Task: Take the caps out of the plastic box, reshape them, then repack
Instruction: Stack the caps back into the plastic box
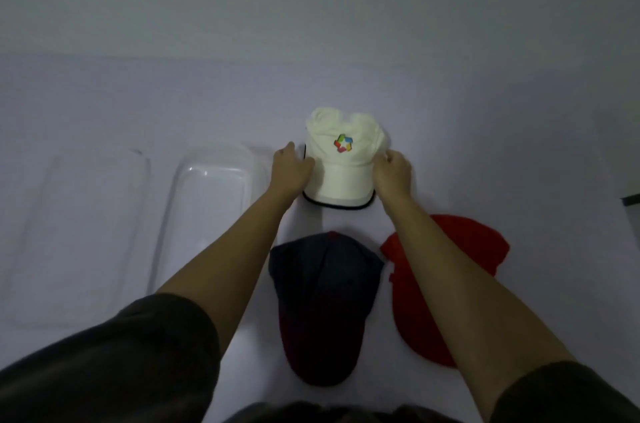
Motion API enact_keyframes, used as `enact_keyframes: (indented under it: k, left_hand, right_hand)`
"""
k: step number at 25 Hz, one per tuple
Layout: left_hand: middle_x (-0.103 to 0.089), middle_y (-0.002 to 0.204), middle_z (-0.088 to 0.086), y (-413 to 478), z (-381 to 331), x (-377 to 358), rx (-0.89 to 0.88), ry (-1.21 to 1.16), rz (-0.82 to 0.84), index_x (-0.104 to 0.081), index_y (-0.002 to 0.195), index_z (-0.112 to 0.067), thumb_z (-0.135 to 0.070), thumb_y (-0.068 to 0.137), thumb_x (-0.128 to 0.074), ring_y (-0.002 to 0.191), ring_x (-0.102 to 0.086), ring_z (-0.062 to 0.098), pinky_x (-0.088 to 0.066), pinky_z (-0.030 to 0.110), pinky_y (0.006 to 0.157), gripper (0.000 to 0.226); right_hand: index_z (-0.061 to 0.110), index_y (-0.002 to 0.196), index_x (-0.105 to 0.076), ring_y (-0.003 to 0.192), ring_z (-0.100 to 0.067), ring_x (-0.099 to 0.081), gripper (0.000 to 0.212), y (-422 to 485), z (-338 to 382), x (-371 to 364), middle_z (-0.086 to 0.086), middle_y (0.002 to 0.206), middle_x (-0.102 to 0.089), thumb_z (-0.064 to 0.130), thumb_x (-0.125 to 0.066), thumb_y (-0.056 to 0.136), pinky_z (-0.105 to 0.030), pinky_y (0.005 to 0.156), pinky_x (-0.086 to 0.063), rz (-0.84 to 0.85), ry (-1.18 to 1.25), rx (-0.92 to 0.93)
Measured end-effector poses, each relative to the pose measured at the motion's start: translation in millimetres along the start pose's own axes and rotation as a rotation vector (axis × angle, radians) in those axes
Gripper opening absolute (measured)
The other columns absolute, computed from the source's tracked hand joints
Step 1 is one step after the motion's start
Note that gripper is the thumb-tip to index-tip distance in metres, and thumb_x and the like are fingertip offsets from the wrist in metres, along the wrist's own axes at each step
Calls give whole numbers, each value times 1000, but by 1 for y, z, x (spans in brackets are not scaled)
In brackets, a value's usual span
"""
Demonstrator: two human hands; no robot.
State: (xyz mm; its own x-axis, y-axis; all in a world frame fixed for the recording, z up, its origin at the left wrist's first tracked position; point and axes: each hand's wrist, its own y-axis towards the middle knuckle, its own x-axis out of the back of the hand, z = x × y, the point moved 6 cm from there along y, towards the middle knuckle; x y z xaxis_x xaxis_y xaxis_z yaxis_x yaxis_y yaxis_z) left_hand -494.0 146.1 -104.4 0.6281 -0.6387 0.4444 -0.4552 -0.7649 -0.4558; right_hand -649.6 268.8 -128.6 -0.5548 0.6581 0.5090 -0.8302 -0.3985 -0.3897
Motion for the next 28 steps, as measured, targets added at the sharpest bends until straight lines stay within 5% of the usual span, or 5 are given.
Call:
enact_keyframes:
  k: [4,10,16,22,28]
  left_hand:
    - [-22,155,7,-72,22,8,-72,-47,-24,-21,147,-10,-28,97,-42,140,-27,19,-24,39,116,57]
    - [-11,157,6,-165,92,2,5,-88,-92,-9,149,-13,-37,93,-48,144,-12,20,-14,40,118,72]
    - [-29,151,2,-179,127,-8,93,-413,39,-9,148,-25,-44,80,-66,133,-35,15,-35,42,110,91]
    - [-62,121,11,-179,122,-4,107,-535,85,-53,121,-10,-28,83,-67,102,-64,20,-55,32,84,44]
    - [-67,99,4,-199,75,27,-108,-550,164,-58,101,-13,-27,91,-56,87,-66,12,-55,22,72,17]
  right_hand:
    - [12,134,-43,113,-5,-39,39,-90,4,25,8,120,-40,22,-43,96,-19,95,-31,54,128,192]
    - [16,146,-19,138,-14,-21,74,-201,-83,18,-2,152,-18,28,-62,87,-24,105,-23,204,115,63]
    - [26,147,-5,133,-16,-35,102,-222,-119,-1,-1,151,-27,21,-76,74,-39,109,-35,390,364,-96]
    - [24,142,-31,124,-20,-48,88,-218,-122,0,-3,141,-44,13,-79,69,-44,105,-42,484,434,-135]
    - [26,133,-43,121,-17,-51,74,-247,-97,24,3,136,-49,19,-73,67,-38,98,-48,490,616,-30]
